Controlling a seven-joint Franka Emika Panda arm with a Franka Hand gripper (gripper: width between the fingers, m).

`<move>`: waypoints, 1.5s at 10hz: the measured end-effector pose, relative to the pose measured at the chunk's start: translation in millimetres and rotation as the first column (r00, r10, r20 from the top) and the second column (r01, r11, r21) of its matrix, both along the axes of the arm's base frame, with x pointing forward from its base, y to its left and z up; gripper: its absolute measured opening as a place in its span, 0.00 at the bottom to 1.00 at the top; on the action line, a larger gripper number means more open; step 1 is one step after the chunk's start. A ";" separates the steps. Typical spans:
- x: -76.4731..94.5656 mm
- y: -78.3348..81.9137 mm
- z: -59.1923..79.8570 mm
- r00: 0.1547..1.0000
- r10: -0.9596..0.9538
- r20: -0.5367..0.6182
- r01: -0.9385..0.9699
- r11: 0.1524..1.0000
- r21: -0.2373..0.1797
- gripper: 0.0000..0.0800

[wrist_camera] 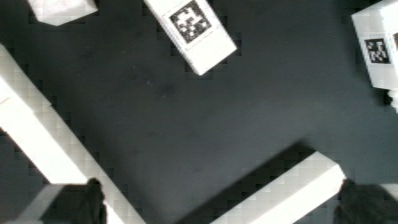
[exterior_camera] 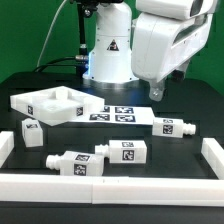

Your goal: Assemble one leg

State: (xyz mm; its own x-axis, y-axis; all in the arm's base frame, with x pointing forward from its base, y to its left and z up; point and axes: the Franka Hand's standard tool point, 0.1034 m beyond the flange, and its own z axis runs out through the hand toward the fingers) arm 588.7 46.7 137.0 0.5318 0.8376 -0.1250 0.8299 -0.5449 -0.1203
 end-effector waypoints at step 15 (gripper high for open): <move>-30.7 -41.9 3.3 0.999 0.040 -0.023 -0.040 0.999 0.005 0.81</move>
Offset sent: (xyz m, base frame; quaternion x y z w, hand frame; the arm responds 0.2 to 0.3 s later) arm 0.0000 0.0000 0.0000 0.0000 0.0000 0.0000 1.0000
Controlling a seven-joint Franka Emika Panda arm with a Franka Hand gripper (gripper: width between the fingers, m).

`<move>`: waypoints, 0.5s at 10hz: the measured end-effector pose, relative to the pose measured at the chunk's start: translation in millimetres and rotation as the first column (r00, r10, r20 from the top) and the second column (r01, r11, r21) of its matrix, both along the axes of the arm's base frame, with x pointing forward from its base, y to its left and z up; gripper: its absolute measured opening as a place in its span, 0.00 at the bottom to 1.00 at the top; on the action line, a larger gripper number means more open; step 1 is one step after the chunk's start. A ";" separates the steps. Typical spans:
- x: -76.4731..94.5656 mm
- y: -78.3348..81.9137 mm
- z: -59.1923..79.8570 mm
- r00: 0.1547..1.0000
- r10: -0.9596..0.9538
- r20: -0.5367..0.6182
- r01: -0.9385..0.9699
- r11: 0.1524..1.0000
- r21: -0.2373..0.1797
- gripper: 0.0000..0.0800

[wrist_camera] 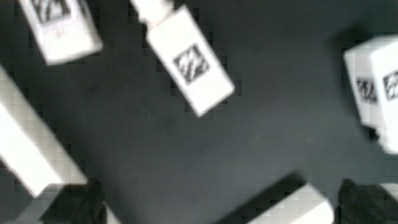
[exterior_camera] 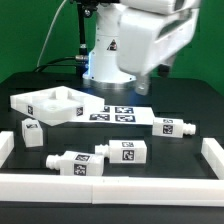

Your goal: Assemble one leg

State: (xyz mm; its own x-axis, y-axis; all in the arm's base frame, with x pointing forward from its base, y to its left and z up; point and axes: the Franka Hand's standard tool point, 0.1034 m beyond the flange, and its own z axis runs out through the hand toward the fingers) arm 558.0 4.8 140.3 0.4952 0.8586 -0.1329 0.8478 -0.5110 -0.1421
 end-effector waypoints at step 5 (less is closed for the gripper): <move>-2.7 -3.8 -4.2 1.000 0.018 0.003 -0.018 1.000 0.007 0.81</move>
Offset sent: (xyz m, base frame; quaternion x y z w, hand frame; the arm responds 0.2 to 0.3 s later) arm 0.0000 0.0000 0.0000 0.0000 0.0000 0.0000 1.0000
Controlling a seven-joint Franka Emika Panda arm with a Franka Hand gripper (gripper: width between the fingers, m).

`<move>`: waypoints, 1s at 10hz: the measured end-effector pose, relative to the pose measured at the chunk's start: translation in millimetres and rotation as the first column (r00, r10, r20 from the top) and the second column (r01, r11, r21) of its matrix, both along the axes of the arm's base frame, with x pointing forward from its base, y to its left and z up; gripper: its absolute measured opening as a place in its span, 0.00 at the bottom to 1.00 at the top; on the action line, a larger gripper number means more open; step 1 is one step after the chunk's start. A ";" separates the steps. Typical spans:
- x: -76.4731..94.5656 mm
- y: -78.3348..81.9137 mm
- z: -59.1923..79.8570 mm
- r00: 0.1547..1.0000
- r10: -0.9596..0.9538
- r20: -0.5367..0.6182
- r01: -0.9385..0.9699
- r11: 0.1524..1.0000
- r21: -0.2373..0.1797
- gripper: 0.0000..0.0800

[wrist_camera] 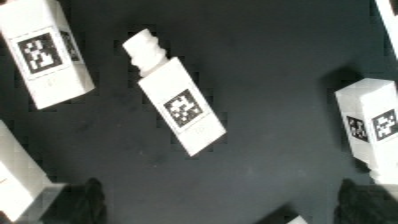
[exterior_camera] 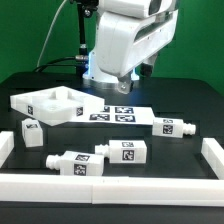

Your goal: Assemble one leg

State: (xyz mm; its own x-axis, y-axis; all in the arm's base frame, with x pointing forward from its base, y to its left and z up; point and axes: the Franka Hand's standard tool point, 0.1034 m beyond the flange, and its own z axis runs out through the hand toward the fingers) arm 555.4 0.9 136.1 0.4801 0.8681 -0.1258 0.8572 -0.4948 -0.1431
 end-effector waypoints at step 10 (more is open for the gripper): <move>-0.8 -4.0 -65.0 0.954 0.230 0.191 -0.244 0.968 0.054 0.81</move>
Offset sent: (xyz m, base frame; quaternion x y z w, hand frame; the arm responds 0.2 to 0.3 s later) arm 0.0121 0.0265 -0.0348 -0.0764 0.1044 -0.1441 0.9811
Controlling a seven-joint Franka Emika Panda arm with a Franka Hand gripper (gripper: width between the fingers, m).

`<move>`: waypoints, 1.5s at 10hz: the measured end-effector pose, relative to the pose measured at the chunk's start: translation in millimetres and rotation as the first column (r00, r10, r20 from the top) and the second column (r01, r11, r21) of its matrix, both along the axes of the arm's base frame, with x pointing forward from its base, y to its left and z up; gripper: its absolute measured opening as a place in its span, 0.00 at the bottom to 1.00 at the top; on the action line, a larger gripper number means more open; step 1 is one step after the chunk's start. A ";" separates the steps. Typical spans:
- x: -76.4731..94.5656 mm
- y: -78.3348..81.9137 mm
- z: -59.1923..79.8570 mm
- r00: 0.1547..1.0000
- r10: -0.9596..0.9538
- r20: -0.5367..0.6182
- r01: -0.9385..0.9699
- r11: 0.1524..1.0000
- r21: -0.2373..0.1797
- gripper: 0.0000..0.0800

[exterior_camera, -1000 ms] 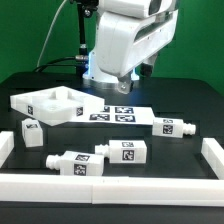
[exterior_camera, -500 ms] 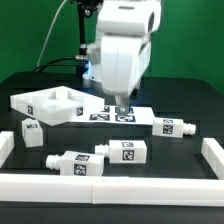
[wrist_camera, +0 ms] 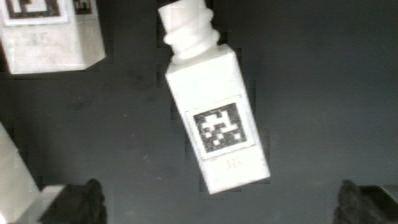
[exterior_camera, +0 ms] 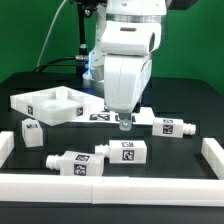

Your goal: Assemble one leg

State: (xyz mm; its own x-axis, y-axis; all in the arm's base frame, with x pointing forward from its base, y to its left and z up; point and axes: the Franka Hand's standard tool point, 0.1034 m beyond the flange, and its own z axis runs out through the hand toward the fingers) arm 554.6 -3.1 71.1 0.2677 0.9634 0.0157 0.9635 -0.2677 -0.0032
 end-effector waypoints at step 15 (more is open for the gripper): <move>-67.1 37.5 -3.3 0.964 -0.266 0.001 0.266 0.964 -0.002 0.36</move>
Offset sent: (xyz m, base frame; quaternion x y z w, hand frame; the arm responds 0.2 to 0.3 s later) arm 0.0178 0.0113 -0.0353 -0.0184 0.0402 -0.0197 0.9988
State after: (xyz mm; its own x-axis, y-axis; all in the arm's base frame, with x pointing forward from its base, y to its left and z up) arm 487.5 34.4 67.8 0.5143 0.8575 0.0145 0.8576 -0.5143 -0.0014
